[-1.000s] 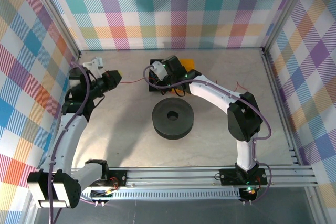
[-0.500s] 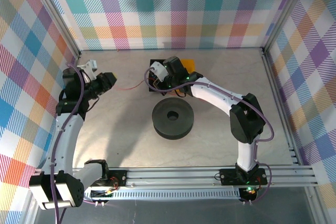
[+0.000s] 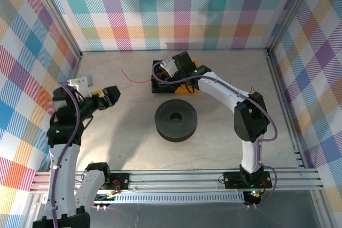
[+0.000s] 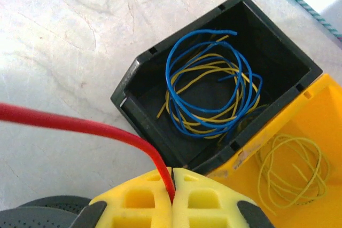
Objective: Wrap the cables
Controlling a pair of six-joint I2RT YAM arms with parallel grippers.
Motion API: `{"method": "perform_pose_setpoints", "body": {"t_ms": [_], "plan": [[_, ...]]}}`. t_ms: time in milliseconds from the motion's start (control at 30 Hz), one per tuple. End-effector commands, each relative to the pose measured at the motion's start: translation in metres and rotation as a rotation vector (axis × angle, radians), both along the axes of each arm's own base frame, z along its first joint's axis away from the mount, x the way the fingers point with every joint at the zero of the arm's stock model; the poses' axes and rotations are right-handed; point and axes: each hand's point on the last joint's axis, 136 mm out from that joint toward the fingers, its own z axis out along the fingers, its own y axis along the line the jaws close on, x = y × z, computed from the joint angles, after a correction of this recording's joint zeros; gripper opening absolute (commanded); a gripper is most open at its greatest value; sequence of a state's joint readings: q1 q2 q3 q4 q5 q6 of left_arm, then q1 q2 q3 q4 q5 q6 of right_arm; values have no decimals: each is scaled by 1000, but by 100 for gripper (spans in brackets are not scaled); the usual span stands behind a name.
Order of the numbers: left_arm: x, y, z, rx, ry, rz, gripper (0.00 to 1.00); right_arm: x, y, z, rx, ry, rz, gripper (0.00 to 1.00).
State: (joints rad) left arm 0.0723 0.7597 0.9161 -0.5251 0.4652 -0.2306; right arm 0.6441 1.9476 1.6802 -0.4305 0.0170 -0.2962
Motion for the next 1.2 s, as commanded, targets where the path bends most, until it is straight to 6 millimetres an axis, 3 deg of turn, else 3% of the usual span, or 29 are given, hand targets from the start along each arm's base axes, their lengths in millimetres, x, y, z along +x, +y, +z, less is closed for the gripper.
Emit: {"method": "perform_pose_setpoints", "body": {"t_ms": [0, 100, 233, 433, 600, 767, 1000, 1167], "plan": [[-14, -24, -62, -16, 165, -79, 100, 5, -1, 11, 44, 25, -9, 0], [-19, -49, -76, -3, 201, -139, 100, 4, 1, 21, 78, 27, -7, 0], [-11, -77, -102, -2, 288, -176, 100, 5, 2, 28, 106, 30, -11, 0], [-8, -123, -148, 40, 364, -239, 100, 1, -1, 40, 121, 16, -12, 0], [7, -157, -179, -60, 390, -293, 96, -3, -2, 47, 132, 11, -6, 0], [17, -179, -197, -140, 396, -329, 94, -5, -3, 49, 135, 9, -5, 0], [26, -206, -203, -277, 390, -387, 80, -7, -6, 42, 124, 18, -8, 0], [25, -209, -213, -300, 416, -386, 49, -8, -9, 40, 115, 18, -12, 0]]}}
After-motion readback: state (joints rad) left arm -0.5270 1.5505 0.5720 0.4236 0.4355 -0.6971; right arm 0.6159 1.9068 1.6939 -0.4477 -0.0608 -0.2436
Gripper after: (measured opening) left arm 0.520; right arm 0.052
